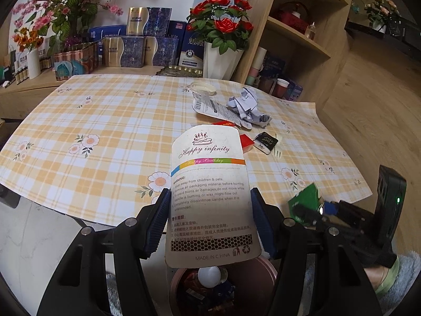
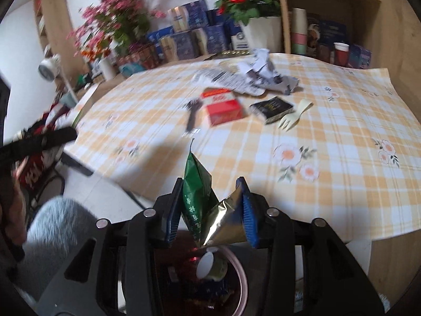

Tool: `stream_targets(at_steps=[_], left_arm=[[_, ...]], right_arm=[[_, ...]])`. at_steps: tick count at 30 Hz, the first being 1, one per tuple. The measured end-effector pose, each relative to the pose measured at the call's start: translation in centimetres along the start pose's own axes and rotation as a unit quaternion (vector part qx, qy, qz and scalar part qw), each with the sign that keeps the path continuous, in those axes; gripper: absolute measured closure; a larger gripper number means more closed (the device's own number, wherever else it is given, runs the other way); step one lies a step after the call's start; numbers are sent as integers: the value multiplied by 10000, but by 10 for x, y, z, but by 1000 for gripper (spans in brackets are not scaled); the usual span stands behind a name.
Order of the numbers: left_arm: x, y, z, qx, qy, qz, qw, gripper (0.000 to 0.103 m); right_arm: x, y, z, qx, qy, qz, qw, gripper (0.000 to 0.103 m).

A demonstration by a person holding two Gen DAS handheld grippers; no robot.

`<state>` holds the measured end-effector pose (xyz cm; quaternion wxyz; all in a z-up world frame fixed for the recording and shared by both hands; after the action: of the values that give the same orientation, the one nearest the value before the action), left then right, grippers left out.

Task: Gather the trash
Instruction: 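Carry the green packet over the bin and open the right gripper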

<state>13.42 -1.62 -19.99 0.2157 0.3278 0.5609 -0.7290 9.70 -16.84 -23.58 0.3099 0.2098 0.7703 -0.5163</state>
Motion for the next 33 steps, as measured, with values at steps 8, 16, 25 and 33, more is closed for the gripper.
stream_targets(at_steps=[8, 16, 25, 33], left_arm=[[12, -15, 7, 71, 103, 35, 9999, 44], [16, -20, 5, 72, 54, 43, 10000, 43], [20, -20, 3, 67, 42, 8, 10000, 43], [26, -16, 3, 56, 73, -74, 9999, 43]], right_arm=[[48, 1, -27, -111, -333, -443, 9984, 61], [84, 21, -33, -27, -626, -1011, 9929, 61], [118, 50, -29, 40, -637, -1821, 9812, 61], [134, 61, -14, 151, -333, -2185, 9752, 56]])
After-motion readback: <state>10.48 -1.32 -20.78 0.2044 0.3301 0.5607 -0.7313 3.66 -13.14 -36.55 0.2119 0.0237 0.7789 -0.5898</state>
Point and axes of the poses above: each gripper's, at about its wrist camera, not at the fingertips, and y roughly the way its jaws point, z to its right, x to its underside, the point moved 9 cm from there along y, roughly the way its jaws point, and after that the axes turned 7 degrees about -x, right-handed, at the moved point
